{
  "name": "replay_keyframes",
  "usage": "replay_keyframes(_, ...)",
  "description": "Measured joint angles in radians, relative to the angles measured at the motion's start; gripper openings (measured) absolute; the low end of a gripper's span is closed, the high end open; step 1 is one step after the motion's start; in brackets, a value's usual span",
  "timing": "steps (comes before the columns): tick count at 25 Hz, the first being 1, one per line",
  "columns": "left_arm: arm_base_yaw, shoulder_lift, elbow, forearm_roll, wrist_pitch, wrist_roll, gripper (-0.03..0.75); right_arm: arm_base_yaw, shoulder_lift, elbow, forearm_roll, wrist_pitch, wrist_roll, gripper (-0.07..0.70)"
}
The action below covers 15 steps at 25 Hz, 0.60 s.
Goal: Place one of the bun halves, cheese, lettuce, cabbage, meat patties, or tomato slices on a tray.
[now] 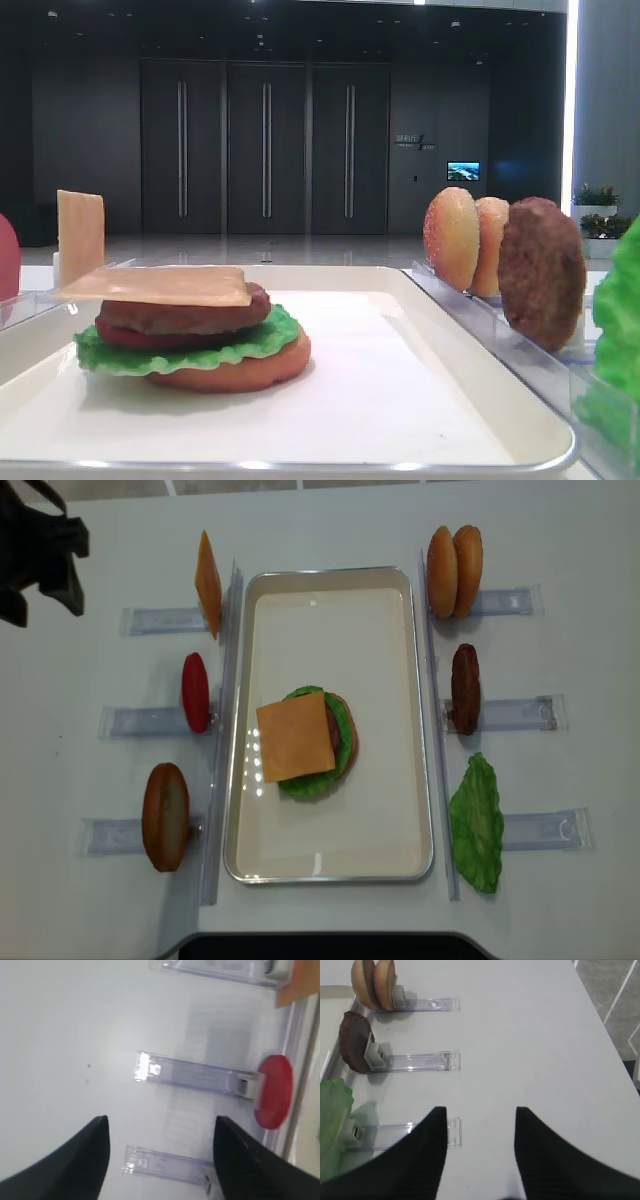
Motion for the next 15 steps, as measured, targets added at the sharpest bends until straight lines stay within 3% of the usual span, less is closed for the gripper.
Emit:
replay_keyframes(5,0.024,-0.042,0.056,0.050,-0.002,0.042,0.477,0.000,0.000,0.000,0.000,0.000,0.000,0.307)
replay_keyframes(15,0.024,-0.632,0.664,0.020,-0.003,0.042,0.462,0.000,0.000,0.000,0.000,0.000,0.000,0.298)
